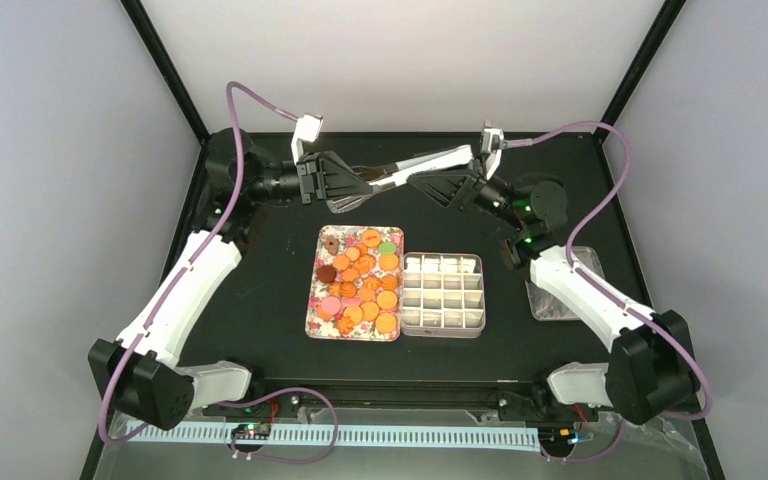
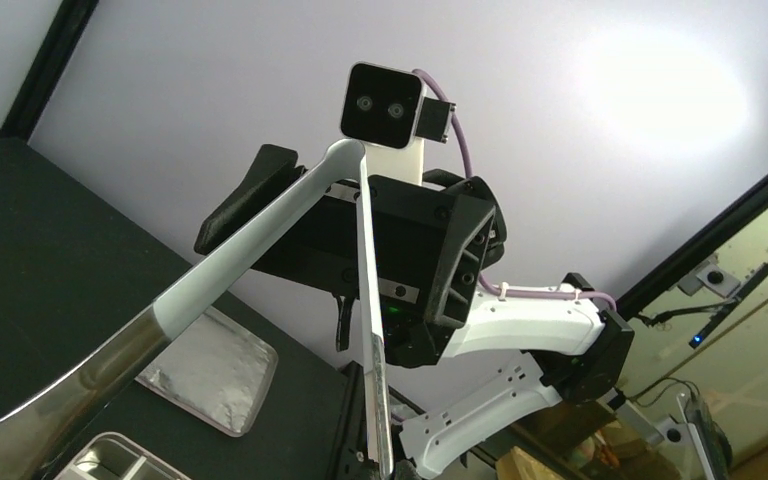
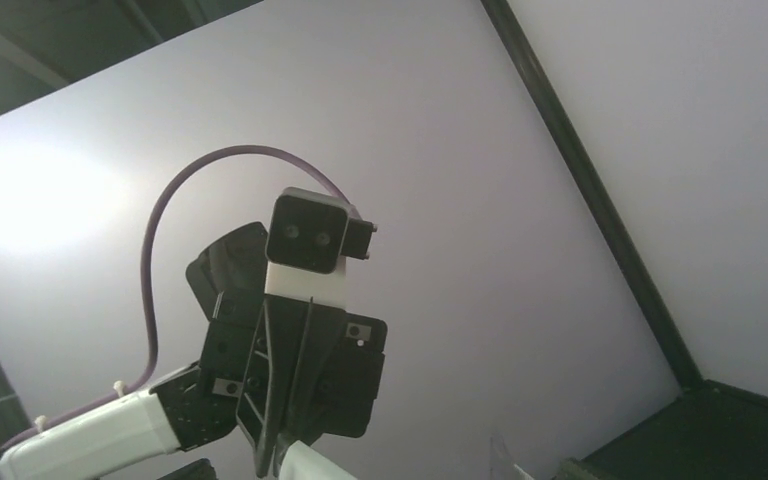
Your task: Pack the cookies
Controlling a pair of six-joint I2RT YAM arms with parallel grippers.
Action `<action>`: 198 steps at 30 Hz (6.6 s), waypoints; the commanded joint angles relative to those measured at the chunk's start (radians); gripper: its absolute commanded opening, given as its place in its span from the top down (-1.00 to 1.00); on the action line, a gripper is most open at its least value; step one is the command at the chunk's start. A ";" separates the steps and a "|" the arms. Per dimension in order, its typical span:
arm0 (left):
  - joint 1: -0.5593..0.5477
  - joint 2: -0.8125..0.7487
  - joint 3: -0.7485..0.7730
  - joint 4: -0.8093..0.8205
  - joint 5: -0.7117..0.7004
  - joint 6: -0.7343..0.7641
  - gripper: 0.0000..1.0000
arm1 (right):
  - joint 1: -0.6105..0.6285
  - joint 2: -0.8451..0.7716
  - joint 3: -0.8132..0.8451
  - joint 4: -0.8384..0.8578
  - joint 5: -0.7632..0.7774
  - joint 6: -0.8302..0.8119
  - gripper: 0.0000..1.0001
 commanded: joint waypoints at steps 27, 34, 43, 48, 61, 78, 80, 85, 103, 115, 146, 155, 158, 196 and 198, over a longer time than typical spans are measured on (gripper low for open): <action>0.012 -0.008 0.014 0.015 0.001 0.088 0.97 | 0.023 0.158 0.042 0.244 0.068 0.219 -0.45; 0.012 -0.013 0.004 -0.025 -0.007 0.124 0.97 | 0.027 0.179 0.050 0.261 0.149 0.250 -0.24; 0.012 -0.009 0.001 -0.019 0.003 0.110 0.97 | 0.031 0.187 0.059 0.254 0.130 0.246 -0.15; 0.012 -0.014 0.000 0.003 0.010 0.070 0.97 | 0.031 0.202 0.085 0.268 0.088 0.249 -0.30; 0.012 -0.026 -0.002 -0.056 0.019 0.142 0.97 | 0.031 0.205 0.142 0.191 0.009 0.237 -0.39; 0.012 -0.039 0.009 -0.105 0.005 0.214 0.97 | 0.030 0.157 0.132 0.005 -0.120 0.128 -0.22; 0.012 -0.042 0.009 -0.110 0.004 0.218 0.97 | 0.030 0.156 0.133 0.011 -0.117 0.133 -0.18; 0.012 -0.051 0.011 -0.142 0.002 0.253 0.97 | 0.027 0.138 0.137 0.040 -0.096 0.134 -0.09; 0.020 -0.055 0.049 -0.268 0.041 0.395 0.97 | -0.015 0.103 0.147 0.022 -0.148 0.109 -0.20; 0.020 -0.050 0.053 -0.272 0.035 0.411 0.79 | -0.014 0.105 0.126 0.017 -0.154 0.113 0.07; 0.359 0.082 -0.009 -0.727 -0.357 1.033 -0.37 | 0.343 0.239 0.245 -0.644 0.251 -0.703 0.33; 0.333 0.192 -0.014 -0.617 -0.460 0.940 -0.33 | 0.488 0.456 0.421 -0.744 0.493 -0.891 0.35; 0.314 0.211 -0.015 -0.633 -0.460 0.943 -0.32 | 0.491 0.488 0.423 -0.718 0.547 -0.899 0.38; 0.036 0.108 -0.135 -0.713 -0.655 1.092 -0.30 | 0.503 0.399 0.269 -0.819 0.615 -0.914 -0.14; 0.036 0.099 -0.136 -0.715 -0.671 1.095 -0.30 | 0.503 0.399 0.256 -0.811 0.618 -0.907 -0.12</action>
